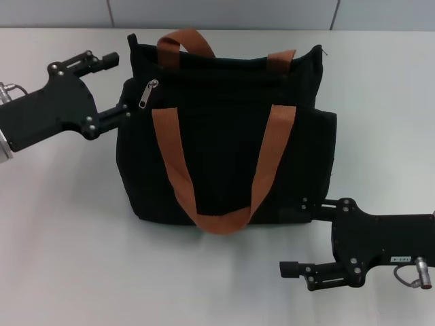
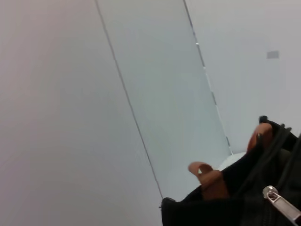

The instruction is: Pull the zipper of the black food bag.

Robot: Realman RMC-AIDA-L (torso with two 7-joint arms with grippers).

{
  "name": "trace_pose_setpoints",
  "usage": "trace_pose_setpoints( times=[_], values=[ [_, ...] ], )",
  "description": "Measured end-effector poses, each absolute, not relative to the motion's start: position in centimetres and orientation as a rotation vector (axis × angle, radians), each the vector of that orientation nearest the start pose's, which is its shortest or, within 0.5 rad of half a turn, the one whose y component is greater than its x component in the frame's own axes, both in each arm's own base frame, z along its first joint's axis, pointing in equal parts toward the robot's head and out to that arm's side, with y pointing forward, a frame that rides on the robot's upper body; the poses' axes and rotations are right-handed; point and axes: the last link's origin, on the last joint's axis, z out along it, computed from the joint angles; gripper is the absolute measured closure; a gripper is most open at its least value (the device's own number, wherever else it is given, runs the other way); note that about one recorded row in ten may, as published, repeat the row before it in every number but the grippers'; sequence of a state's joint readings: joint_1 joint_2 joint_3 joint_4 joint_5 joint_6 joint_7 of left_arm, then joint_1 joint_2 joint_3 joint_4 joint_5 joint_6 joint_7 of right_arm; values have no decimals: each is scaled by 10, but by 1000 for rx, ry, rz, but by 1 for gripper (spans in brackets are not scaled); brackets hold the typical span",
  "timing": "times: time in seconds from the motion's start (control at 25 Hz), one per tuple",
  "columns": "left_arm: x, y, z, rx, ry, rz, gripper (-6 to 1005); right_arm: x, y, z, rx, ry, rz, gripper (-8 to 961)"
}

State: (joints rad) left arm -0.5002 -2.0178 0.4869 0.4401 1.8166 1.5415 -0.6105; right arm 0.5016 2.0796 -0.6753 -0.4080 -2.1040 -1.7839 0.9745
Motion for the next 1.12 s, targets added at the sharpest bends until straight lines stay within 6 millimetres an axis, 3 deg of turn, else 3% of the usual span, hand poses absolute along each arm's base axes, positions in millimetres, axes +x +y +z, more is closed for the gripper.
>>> trace_pose_setpoints(
  times=[0.48, 0.76, 0.84, 0.92, 1.0, 1.12],
  values=[
    [-287, 326, 23, -2352, 97, -729, 621, 260, 258, -38, -2965, 322, 992, 142],
    [-288, 324, 23, -2349, 101, -733, 767, 239, 261, -22, -2848, 419, 1303, 142],
    [-287, 323, 21, -2346, 106, -734, 809, 223, 273, -8, -2823, 534, 1448, 142],
    [-286, 323, 18, -2343, 111, -736, 878, 217, 278, -3, -2830, 576, 1480, 143],
    [-285, 323, 16, -2336, 110, -739, 973, 197, 298, 7, -2875, 712, 1507, 143],
    [-282, 323, 14, -2332, 110, -749, 973, 183, 312, 11, -2900, 778, 1487, 143]
  ],
)
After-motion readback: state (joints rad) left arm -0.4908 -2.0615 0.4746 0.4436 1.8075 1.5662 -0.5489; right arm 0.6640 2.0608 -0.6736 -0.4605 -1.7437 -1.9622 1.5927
